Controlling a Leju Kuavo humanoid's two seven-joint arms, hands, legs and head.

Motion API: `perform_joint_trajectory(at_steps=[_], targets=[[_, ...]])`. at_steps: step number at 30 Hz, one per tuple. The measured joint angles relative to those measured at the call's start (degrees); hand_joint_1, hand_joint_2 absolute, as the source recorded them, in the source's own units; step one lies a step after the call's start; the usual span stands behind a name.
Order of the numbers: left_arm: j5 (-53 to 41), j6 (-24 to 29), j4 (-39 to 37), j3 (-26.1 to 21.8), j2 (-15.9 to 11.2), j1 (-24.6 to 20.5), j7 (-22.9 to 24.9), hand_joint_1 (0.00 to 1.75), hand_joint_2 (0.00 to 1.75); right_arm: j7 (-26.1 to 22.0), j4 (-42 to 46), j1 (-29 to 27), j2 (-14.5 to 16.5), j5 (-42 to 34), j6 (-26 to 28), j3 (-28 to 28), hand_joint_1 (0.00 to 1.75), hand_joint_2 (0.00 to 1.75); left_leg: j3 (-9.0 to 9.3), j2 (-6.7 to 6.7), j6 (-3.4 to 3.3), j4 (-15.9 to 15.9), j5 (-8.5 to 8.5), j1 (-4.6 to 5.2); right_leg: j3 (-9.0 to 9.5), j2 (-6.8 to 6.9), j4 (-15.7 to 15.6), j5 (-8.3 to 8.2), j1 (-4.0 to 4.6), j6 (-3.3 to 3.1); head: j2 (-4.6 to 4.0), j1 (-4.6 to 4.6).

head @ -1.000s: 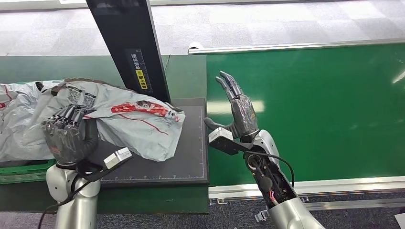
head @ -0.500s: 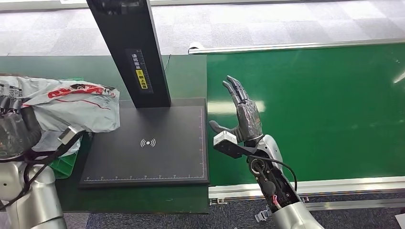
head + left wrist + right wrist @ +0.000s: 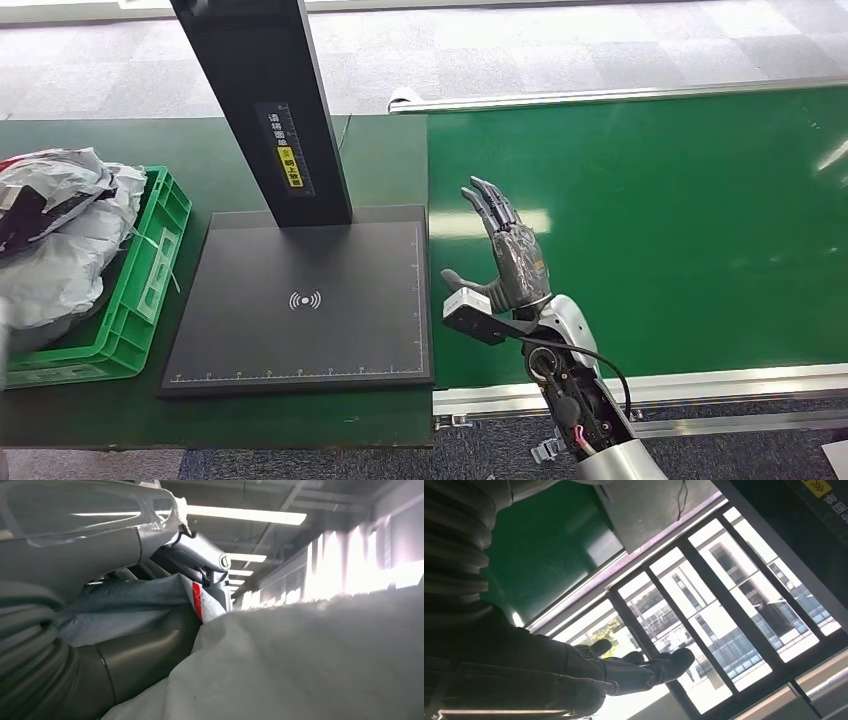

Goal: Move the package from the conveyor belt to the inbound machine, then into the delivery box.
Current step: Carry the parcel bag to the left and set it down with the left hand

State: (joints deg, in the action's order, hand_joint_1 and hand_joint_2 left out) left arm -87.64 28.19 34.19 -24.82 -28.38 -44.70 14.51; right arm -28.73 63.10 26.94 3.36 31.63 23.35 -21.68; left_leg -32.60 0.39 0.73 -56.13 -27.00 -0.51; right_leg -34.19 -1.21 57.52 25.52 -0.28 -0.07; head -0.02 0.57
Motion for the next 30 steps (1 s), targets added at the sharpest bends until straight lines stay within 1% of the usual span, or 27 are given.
perform_joint_trajectory(at_steps=[2,5,8,9,11,12,13,14,16,19,21,23,26,28,30], targets=[[-0.20,-1.14,-3.09,0.38,-1.55,-1.03,0.85,1.75,1.75,0.10,0.00,0.03,0.21,0.19,-0.21,-0.01,0.00,1.75,-0.01,-0.02,0.00,0.00,0.00,0.00,0.01,0.02,0.00,0.01,0.00,0.00,0.00,-0.01],[-0.44,-2.16,-6.07,0.70,-2.82,-1.95,1.80,1.75,1.75,0.17,0.00,0.06,0.46,0.25,-0.48,-0.02,0.00,1.75,-0.01,-0.04,0.00,0.00,0.00,0.00,0.03,0.03,0.00,0.01,0.00,0.00,0.00,-0.02],[-0.55,-5.99,-8.28,0.75,-3.46,-2.59,4.72,1.74,1.75,0.19,-0.01,0.17,0.85,0.34,-1.11,-0.01,0.00,1.75,0.01,-0.03,0.00,0.00,0.00,0.01,0.05,0.02,0.00,0.00,-0.01,0.00,0.00,-0.01],[-0.63,-7.47,-8.92,0.75,-3.60,-2.73,5.63,1.35,1.75,0.19,-0.02,0.29,1.04,0.38,-1.38,-0.01,0.00,1.75,0.01,-0.03,0.00,0.00,0.00,0.01,0.05,0.02,0.00,0.00,-0.01,-0.01,0.00,-0.01],[-0.82,-9.20,-9.86,0.82,-3.70,-3.11,6.29,0.48,1.75,0.28,-0.11,0.83,1.50,0.42,-1.77,-0.02,0.00,1.75,0.02,-0.06,0.00,0.00,0.00,0.01,0.04,0.03,0.00,0.00,-0.01,-0.01,0.00,-0.01],[-0.77,-9.15,-10.22,0.85,-3.63,-3.32,5.90,0.05,1.75,0.38,-0.20,1.24,1.73,0.43,-1.93,-0.02,0.00,1.75,0.03,-0.07,0.00,0.00,0.00,0.01,0.04,0.04,0.00,0.00,-0.01,-0.01,0.00,0.01],[-0.49,-8.49,-10.45,0.88,-3.46,-3.45,5.18,0.00,1.75,0.49,-0.28,1.67,1.97,0.42,-2.05,-0.02,0.00,1.75,0.04,-0.08,0.00,0.00,0.00,0.01,0.04,0.04,0.00,0.00,-0.01,-0.01,0.00,0.00],[0.14,-7.34,-10.57,0.89,-3.16,-3.52,3.84,0.00,1.75,0.61,-0.36,2.06,2.17,0.42,-2.16,-0.02,0.00,1.75,0.05,-0.08,0.00,0.00,0.01,0.01,0.04,0.05,0.00,0.00,-0.01,-0.01,0.00,0.00],[2.77,-3.52,-10.52,0.82,-2.00,-3.38,-0.99,0.00,1.75,0.79,-0.43,2.56,2.44,0.43,-2.24,-0.02,0.00,1.75,0.06,-0.20,0.00,-0.01,0.02,0.01,0.07,0.17,0.00,0.01,-0.01,-0.01,0.00,0.01],[9.53,4.55,-8.57,0.71,1.12,-2.11,-11.70,0.00,1.75,0.73,-0.44,2.72,2.52,0.34,-1.94,-0.05,0.00,1.75,0.05,-0.44,0.00,-0.01,0.03,0.03,0.18,0.43,0.00,0.02,-0.02,0.00,0.00,-0.01],[15.97,8.36,-4.70,0.87,3.77,0.04,-19.07,0.00,1.75,0.30,-0.46,2.71,2.51,0.04,-1.50,-0.09,0.00,1.75,0.05,-0.39,0.00,-0.02,0.03,0.05,0.20,0.41,-0.01,0.02,-0.05,0.01,0.00,-0.02],[22.57,9.61,1.30,1.01,6.57,2.90,-26.26,0.00,1.75,-0.18,-0.59,2.70,2.50,-0.41,-0.92,-0.11,0.00,1.75,0.05,-0.32,-0.01,-0.03,0.03,0.08,0.17,0.34,-0.02,0.01,-0.07,0.01,0.00,-0.02],[29.70,9.71,10.03,0.45,10.58,6.41,-36.95,0.00,1.75,-0.75,-0.95,2.70,2.50,-0.89,-0.02,-0.28,0.00,1.75,0.01,-0.34,-0.01,-0.03,0.01,0.10,0.15,0.34,-0.04,0.01,-0.09,0.02,0.00,-0.03],[32.42,9.71,14.41,0.03,12.63,7.86,-40.78,0.00,1.75,-0.86,-1.17,2.69,2.50,-0.96,0.31,-0.49,0.00,1.75,-0.02,-0.33,-0.01,-0.03,0.00,0.10,0.12,0.33,-0.04,0.01,-0.09,0.02,0.00,-0.02],[33.23,9.71,17.60,-0.41,14.06,8.75,-41.66,0.00,1.75,-0.91,-1.37,2.69,2.50,-0.97,0.41,-0.59,0.00,1.75,-0.02,-0.31,-0.01,-0.03,0.00,0.10,0.08,0.32,-0.04,0.01,-0.08,0.02,0.00,0.01]])
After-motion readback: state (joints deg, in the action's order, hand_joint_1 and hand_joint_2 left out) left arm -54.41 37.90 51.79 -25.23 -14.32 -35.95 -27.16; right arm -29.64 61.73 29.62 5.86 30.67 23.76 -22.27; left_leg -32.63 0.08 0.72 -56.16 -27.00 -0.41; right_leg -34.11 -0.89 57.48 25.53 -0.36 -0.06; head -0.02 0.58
